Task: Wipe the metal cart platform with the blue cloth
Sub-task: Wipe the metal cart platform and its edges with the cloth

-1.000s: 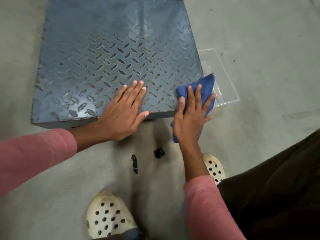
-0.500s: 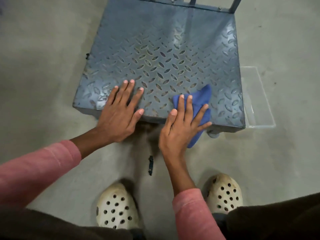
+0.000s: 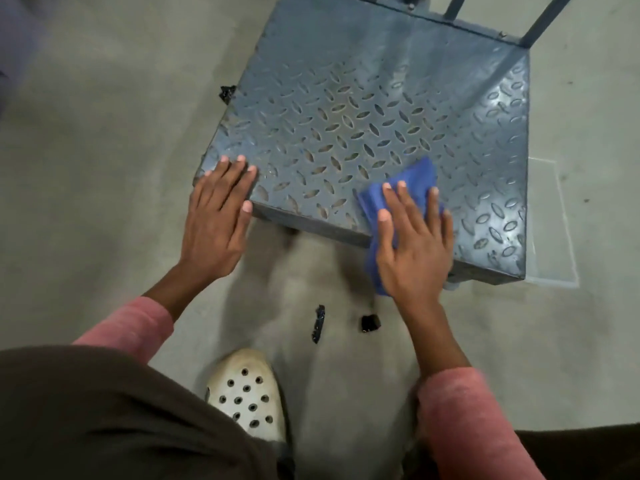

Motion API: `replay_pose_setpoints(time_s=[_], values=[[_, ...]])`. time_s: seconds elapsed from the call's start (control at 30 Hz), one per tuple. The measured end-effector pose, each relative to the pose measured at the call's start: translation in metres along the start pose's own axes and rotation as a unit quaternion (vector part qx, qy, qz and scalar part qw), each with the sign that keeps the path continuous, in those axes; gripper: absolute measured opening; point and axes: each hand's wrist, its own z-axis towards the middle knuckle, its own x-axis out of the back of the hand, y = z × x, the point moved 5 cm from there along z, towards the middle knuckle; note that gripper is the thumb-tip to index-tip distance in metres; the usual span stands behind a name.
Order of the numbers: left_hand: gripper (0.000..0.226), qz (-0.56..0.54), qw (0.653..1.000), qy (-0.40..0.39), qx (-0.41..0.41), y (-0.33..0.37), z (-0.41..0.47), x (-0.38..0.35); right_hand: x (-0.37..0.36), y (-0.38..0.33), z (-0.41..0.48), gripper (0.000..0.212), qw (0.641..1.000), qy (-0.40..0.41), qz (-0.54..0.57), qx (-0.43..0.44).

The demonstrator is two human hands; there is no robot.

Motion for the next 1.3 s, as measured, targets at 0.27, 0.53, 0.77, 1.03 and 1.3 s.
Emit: replay_pose_setpoints(time_s=[0.27, 0.53, 0.77, 1.03, 1.3], values=[[0.048, -0.027, 0.993, 0.099, 0.062, 0.010, -0.006, -0.013, -0.016, -0.056, -0.003, 0.047, 0.998, -0.018, -0.046, 0.050], [0.049, -0.009, 0.998, 0.062, 0.001, -0.001, -0.014, -0.003, -0.035, -0.114, 0.006, 0.050, 0.935, -0.151, -0.087, 0.308], [0.067, -0.027, 0.997, 0.066, 0.021, -0.005, -0.027, -0.003, -0.032, -0.094, 0.009, 0.060, 0.926, -0.149, -0.136, 0.318], [0.068, 0.029, 0.997, 0.059, 0.027, -0.015, -0.028, 0.004, -0.060, -0.170, 0.020, 0.080, 0.919, -0.170, -0.119, 0.334], [0.048, 0.001, 0.994, -0.091, -0.058, -0.070, 0.048, 0.024, -0.047, -0.157, 0.019, 0.080, 0.908, -0.184, -0.074, 0.370]])
